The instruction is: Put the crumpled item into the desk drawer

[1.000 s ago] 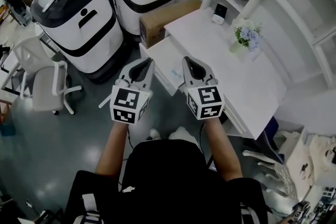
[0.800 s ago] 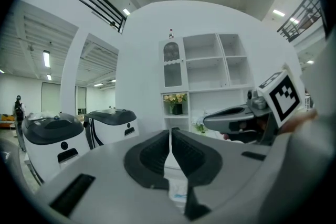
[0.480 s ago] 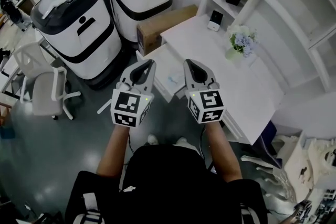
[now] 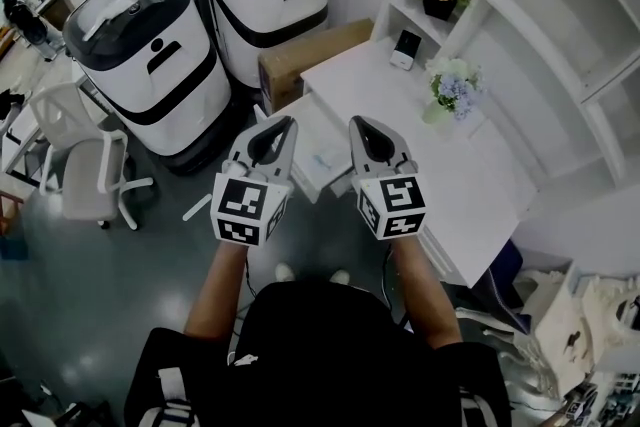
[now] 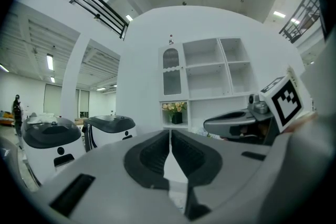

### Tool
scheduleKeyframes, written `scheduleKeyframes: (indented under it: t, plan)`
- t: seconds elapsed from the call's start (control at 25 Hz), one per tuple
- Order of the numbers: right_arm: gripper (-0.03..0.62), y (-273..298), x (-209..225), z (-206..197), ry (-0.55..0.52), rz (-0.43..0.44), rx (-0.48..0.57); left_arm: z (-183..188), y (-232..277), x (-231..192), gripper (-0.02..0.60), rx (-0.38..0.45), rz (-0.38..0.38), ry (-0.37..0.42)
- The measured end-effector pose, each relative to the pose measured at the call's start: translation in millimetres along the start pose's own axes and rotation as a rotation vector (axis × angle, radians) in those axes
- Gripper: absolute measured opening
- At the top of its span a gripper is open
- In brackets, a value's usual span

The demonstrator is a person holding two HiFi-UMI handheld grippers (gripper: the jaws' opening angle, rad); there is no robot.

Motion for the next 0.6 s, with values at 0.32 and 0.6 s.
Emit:
scheduleKeyframes:
  t: [0.32,0.6]
  plan:
    - [-0.005,-10.0,7.1,-1.7,-0.005,0.026,0.004,1.6,3.9,21.5,0.015,-0.002,0.003,-0.002]
    - [-0.005,-14.9,12.0,-4.4,-0.007,0.037,0.003,3.5,6.6,30.9,0.015,-0.001,0.009,-0.013]
Point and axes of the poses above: the fingertips, and each gripper's own axes: y forward along the fingers, x to its right, z out of its top, the point moved 7 cm from there along -y, backward along the fingers, and after that the axes turned 14 degrees about z, right-handed, at the moved point
